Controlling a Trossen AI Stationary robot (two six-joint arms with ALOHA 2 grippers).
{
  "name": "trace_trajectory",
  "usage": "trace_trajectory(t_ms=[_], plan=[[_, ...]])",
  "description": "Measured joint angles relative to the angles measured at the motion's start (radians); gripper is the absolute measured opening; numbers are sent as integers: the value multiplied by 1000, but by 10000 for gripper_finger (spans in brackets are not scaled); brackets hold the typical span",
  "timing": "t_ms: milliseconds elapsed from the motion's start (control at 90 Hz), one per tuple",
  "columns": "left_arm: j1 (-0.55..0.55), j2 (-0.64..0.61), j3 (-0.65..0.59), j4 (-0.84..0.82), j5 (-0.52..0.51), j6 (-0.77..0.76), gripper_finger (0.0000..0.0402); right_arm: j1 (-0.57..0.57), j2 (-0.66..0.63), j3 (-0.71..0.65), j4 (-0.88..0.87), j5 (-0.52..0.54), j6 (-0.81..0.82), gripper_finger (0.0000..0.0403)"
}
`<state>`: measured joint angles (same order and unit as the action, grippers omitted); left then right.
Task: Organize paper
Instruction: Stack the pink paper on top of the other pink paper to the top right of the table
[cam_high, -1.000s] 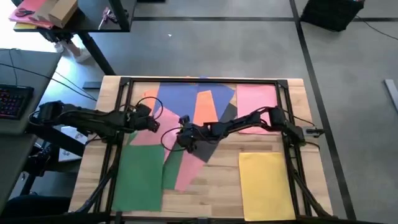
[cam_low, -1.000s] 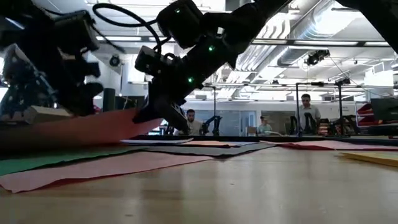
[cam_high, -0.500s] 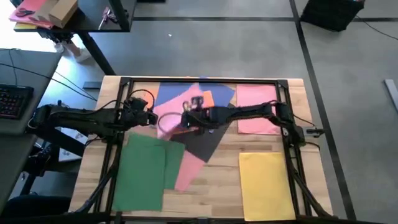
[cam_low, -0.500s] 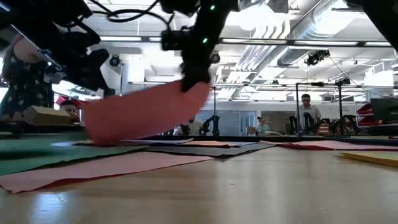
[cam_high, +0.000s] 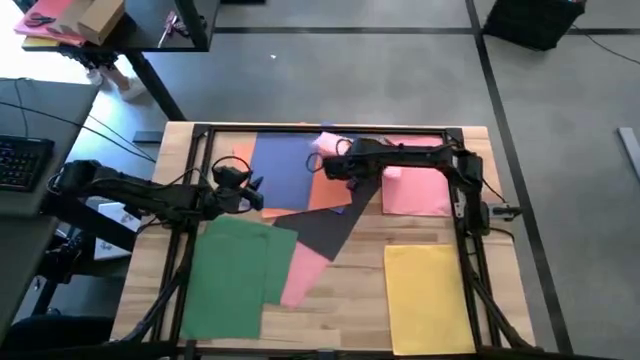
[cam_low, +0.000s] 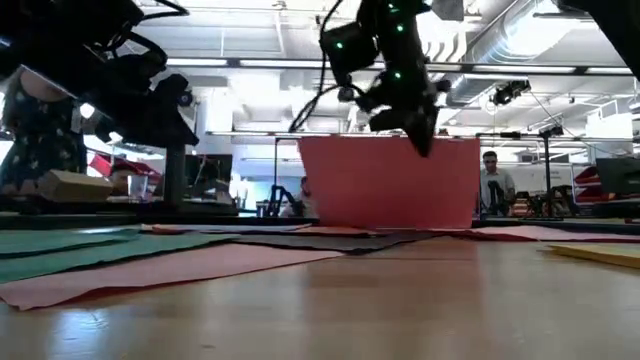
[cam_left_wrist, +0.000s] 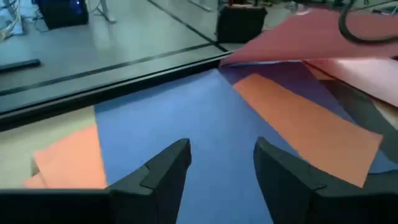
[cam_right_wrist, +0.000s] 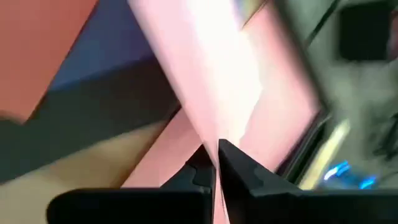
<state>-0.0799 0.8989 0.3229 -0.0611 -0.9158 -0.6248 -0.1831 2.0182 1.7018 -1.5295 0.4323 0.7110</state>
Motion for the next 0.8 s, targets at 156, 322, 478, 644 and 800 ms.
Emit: trace_trajectory(t_ms=[156,322,478,644,800], plan=[[0,3,0,9,32,43,168,21,3,-140,0,-101,162,0],[1,3,0,8,31,53,168,43,3,-262,51,-289,296,0],[2,3,0,21,12,73,168,79,3,-270,231,-440,324,0],[17,5,1,74,33,105,168,77,3,-221,384,-448,340,0],[16,7,1,84,48,106,168,8,4,-223,393,-390,385,0]])
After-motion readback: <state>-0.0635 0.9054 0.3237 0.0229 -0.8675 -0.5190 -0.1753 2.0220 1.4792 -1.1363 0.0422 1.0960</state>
